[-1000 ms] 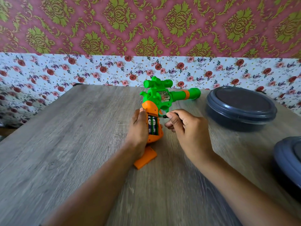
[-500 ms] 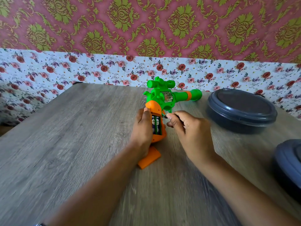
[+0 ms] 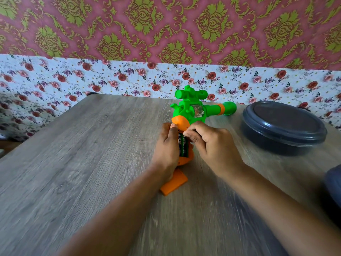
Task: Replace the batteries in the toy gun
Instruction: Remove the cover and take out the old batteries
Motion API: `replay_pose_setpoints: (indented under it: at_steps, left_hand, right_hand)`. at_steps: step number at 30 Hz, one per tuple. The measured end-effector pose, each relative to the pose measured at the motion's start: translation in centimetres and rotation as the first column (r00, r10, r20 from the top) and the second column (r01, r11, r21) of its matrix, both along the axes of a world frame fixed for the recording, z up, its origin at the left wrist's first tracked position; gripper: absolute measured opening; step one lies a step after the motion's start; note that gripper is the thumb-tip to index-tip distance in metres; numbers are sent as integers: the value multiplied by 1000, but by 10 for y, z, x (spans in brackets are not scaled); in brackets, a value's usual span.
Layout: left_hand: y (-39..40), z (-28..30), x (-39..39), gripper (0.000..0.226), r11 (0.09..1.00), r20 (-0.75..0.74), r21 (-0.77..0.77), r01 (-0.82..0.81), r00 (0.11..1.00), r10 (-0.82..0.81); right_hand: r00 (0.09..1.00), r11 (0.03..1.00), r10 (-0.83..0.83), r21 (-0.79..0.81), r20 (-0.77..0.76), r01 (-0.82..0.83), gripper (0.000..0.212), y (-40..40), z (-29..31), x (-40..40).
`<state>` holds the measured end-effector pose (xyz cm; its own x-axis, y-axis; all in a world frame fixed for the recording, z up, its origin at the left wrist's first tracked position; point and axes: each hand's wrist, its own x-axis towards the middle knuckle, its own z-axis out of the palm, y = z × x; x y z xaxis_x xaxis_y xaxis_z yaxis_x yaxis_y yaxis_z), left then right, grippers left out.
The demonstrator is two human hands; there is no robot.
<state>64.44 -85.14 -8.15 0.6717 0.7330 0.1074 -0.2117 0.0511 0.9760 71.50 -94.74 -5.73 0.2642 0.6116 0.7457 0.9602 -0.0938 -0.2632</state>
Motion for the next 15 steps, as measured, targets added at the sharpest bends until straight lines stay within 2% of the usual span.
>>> replay_pose_setpoints:
  at_steps: [2,5,10,15]
  left_hand:
    - [-1,1,1,26,1000,9,4,1,1000,-1]
    - [0,2,3,26,1000,20,-31,-2,1000,2]
    - [5,1,4,27,997,-16,-66,-44,999,43]
    - [2,4,1,27,999,-31,-28,-32,999,31]
  right_hand:
    - [1000,1000,-27,-12,-16,26,42,3,2,0]
    - [986,999,-33,-44,-163,26,45,12,17,4]
    - [967,990,-27,-140,-252,-8,36,24,30,5]
    - [875,1000,-17,1,-483,21,34,25,35,6]
